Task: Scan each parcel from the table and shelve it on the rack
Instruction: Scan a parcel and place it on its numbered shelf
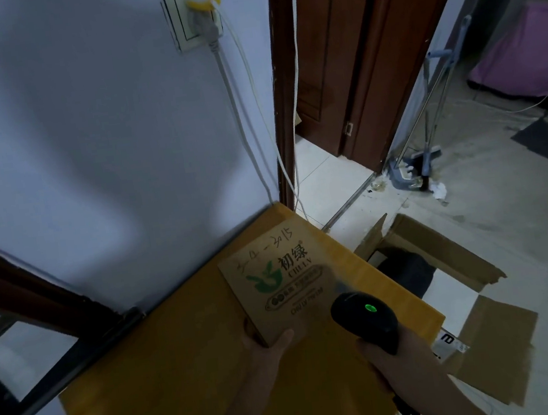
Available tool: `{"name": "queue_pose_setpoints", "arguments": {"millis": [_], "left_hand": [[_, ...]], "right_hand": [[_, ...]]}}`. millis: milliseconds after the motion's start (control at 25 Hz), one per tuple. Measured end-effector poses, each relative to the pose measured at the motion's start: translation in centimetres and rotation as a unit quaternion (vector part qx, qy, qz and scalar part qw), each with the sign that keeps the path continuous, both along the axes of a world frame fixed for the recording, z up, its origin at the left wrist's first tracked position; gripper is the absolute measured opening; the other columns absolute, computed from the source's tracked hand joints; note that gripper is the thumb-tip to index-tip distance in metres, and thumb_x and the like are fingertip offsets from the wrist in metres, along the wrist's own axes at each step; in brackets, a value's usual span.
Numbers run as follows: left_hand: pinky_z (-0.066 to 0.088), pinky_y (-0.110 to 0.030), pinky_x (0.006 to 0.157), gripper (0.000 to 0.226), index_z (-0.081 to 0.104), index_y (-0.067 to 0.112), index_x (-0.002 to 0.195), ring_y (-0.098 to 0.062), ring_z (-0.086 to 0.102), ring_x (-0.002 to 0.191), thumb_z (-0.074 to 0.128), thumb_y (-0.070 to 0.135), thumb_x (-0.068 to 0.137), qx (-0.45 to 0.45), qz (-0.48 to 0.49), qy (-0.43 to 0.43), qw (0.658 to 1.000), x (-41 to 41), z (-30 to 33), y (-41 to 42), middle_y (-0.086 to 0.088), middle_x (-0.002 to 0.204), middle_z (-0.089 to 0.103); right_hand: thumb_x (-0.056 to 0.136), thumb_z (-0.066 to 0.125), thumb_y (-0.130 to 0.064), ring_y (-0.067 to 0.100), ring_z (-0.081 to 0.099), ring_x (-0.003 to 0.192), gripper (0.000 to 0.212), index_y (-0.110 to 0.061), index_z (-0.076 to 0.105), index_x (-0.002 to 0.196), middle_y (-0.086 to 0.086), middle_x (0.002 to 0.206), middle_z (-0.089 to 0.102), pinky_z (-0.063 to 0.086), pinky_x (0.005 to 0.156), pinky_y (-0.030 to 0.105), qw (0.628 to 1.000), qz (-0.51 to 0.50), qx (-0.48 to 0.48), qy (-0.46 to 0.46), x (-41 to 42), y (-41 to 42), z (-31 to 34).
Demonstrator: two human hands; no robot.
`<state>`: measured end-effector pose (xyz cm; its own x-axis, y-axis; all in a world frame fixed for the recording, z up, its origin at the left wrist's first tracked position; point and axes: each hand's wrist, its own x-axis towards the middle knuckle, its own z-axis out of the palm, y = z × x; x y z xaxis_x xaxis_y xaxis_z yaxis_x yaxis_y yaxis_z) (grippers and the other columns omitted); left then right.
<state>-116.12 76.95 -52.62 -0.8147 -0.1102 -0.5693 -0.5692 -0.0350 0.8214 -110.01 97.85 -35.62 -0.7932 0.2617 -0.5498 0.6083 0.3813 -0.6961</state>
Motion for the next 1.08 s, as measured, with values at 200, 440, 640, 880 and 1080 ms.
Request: {"name": "queue_pose_setpoints", "arguments": {"millis": [200, 440, 640, 880, 1080], "left_hand": [[0.046, -0.032, 0.104, 0.141, -0.008, 0.028, 0.162, -0.014, 0.040, 0.135, 0.094, 0.010, 0.068, -0.021, -0.043, 0.025, 0.999, 7.3, 0.5, -2.4, 0.012, 0.152, 0.026], [0.046, 0.001, 0.081, 0.150, -0.012, 0.027, 0.162, -0.005, 0.042, 0.135, 0.100, 0.035, 0.063, -0.074, -0.124, 0.040, 0.989, 11.0, 0.1, -3.5, 0.015, 0.154, 0.031], [0.056, -0.017, 0.093, 0.138, 0.000, 0.030, 0.164, -0.016, 0.048, 0.144, 0.099, 0.019, 0.069, -0.071, -0.074, 0.083, 0.991, 12.6, 0.0, -2.5, 0.005, 0.163, 0.034], [0.063, -0.035, 0.088, 0.107, 0.025, 0.027, 0.162, -0.012, 0.064, 0.125, 0.090, 0.022, 0.077, -0.049, 0.003, 0.125, 0.991, 12.6, 4.0, 0.1, 0.010, 0.147, 0.055], [0.047, -0.053, 0.114, 0.122, 0.007, 0.036, 0.166, -0.023, 0.046, 0.145, 0.078, 0.074, 0.074, -0.035, 0.032, 0.083, 0.995, 7.9, 8.1, 1.1, 0.002, 0.166, 0.033]], "right_hand": [[0.089, 0.069, -0.019, 0.020, 0.048, 0.054, 0.019, -0.008, 0.059, 0.078, 0.009, 0.057, 0.052, 0.038, 0.055, 0.032, 1.000, -0.005, -0.016, -0.010, 2.6, 0.9, 0.6], [0.091, 0.066, -0.023, 0.019, 0.040, 0.049, 0.034, -0.006, 0.047, 0.067, 0.014, 0.058, 0.045, 0.036, 0.054, 0.029, 0.998, 0.033, -0.044, -0.007, 5.6, 0.7, 1.0], [0.093, 0.064, -0.015, 0.013, 0.042, 0.038, 0.043, -0.005, 0.047, 0.055, 0.012, 0.049, 0.047, 0.041, 0.046, 0.017, 0.995, 0.055, -0.075, 0.031, 7.9, 1.3, 1.4], [0.094, 0.063, -0.018, 0.013, 0.047, 0.039, 0.049, -0.012, 0.052, 0.047, 0.006, 0.043, 0.051, 0.044, 0.049, 0.019, 0.992, 0.085, -0.081, 0.053, 9.0, 2.2, 2.0], [0.095, 0.063, -0.019, 0.014, 0.049, 0.041, 0.046, -0.010, 0.053, 0.051, 0.007, 0.045, 0.052, 0.046, 0.050, 0.021, 0.989, 0.087, -0.102, 0.065, 9.5, 2.7, 2.3]]}}
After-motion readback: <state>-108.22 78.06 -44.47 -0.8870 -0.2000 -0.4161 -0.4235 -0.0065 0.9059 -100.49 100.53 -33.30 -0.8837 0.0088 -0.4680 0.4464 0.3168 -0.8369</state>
